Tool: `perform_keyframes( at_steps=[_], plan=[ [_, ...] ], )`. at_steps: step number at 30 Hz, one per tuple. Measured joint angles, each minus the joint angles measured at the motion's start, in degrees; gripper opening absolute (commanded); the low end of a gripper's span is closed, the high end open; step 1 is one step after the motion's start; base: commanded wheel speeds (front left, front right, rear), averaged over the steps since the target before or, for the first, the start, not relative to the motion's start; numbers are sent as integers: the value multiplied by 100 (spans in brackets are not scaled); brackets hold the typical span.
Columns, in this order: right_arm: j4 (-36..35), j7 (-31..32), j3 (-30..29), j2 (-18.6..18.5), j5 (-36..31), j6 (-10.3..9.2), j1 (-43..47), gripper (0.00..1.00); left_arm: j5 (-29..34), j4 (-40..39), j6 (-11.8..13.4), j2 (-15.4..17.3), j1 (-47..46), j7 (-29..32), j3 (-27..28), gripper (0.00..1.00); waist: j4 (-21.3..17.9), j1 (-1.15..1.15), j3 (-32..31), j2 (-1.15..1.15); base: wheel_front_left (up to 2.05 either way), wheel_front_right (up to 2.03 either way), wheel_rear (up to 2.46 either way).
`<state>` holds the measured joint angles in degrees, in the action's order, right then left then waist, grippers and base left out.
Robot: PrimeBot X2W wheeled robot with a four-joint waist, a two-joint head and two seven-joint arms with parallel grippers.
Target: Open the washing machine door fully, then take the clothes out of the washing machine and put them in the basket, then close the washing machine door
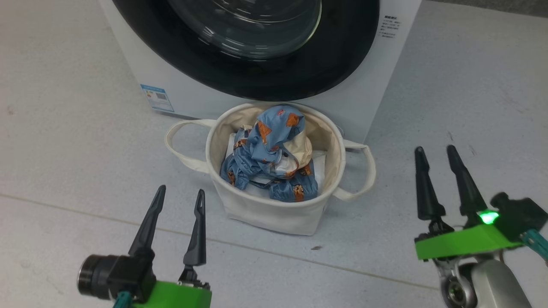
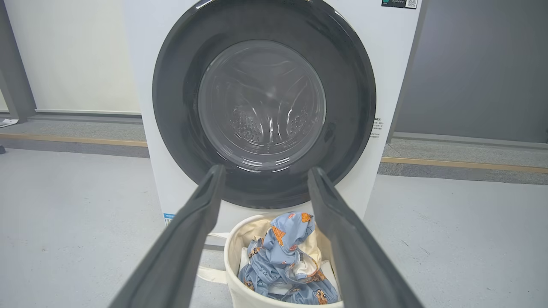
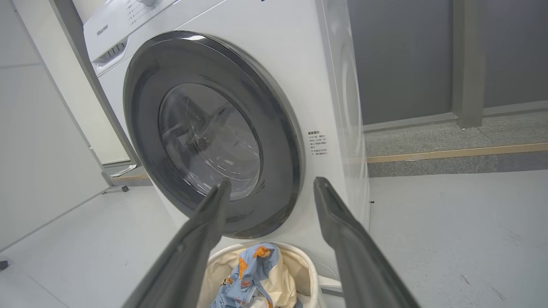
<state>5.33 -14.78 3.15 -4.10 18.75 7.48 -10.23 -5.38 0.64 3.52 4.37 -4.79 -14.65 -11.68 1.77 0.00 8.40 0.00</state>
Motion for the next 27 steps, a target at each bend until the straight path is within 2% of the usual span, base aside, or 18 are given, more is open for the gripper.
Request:
perform_keyframes(
  at_steps=[5,8,13,18,27],
  plan=[
    [-80,0,-225,3,-278,0,261,100,77,-191,-82,-24,149,0,87,100,-79,0,-42,0,0,0,0],
    [110,0,-503,43,-386,1,400,100,211,-312,-292,3,158,0,31,100,-99,0,-63,0,0,0,0],
    [255,0,-827,67,-525,0,530,100,186,-204,-356,-23,225,-7,26,100,-93,0,-97,0,0,0,0],
    [254,0,-782,122,-580,1,541,100,66,182,-465,-47,397,-7,122,100,-108,0,-136,0,0,0,0],
    [279,0,-537,133,-510,1,591,100,67,263,-536,-75,385,-7,187,100,-102,0,-168,0,0,0,0]
  ],
)
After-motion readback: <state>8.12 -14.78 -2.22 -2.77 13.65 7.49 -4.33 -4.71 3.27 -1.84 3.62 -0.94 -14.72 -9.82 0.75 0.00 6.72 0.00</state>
